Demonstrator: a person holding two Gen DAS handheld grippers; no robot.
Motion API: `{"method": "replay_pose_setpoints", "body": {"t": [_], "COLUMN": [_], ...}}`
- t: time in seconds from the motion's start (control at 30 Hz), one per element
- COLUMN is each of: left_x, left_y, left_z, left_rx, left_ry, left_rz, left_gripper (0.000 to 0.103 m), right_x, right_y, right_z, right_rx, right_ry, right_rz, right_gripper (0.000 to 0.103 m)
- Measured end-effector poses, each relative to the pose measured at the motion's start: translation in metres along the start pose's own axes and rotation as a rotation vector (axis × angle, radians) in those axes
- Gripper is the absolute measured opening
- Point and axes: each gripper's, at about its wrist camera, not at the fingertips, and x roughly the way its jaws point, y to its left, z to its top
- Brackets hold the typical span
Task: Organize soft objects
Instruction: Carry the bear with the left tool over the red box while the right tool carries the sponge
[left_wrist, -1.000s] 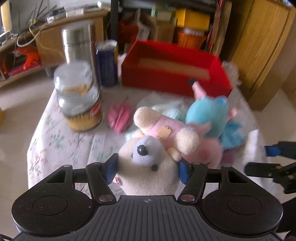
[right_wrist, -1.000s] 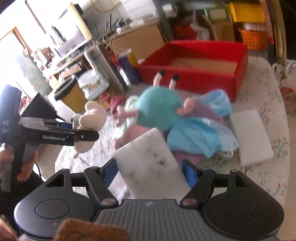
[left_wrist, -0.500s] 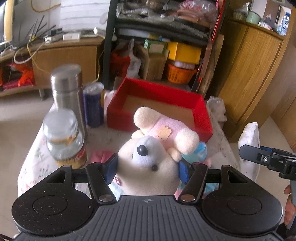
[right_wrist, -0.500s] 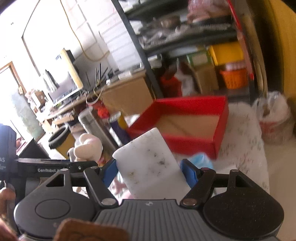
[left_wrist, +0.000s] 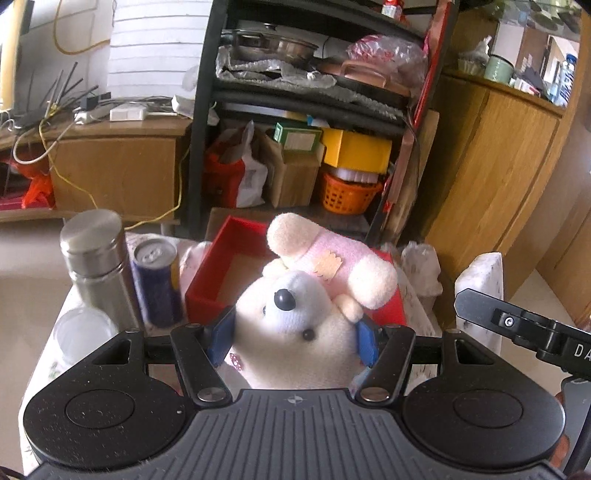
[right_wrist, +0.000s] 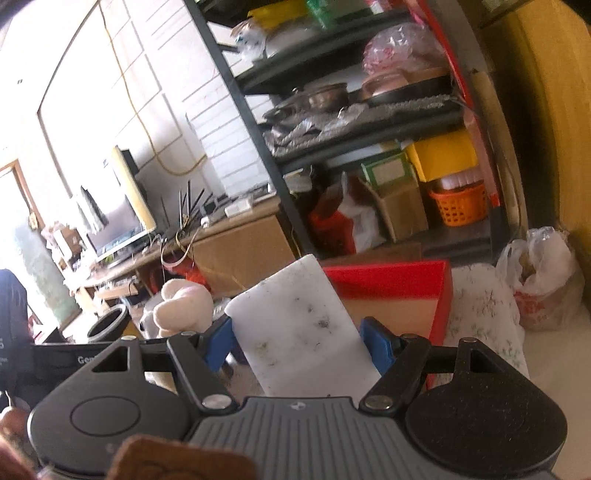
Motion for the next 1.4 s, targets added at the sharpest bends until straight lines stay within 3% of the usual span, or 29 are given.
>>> {"method": "replay_pose_setpoints", "body": {"t": [0.73,1.4], "left_x": [0.083,0.154], "left_y": [-0.010,0.004], "left_z": [0.052,0.053], "left_rx": [0.017,0.015], "left_ry": [-0.012,0.081], "left_rz": [0.041,0.109], "left_gripper": [0.065,0.066], "right_x": [0.079,0.140], "right_y": [-0.026,-0.060], "right_z": [0.050,0.037], "right_rx": [0.014,0.053], "right_ry": [-0.056,0.060], "right_rz": [-0.044,-0.111], "right_gripper": [0.046,0.046]}}
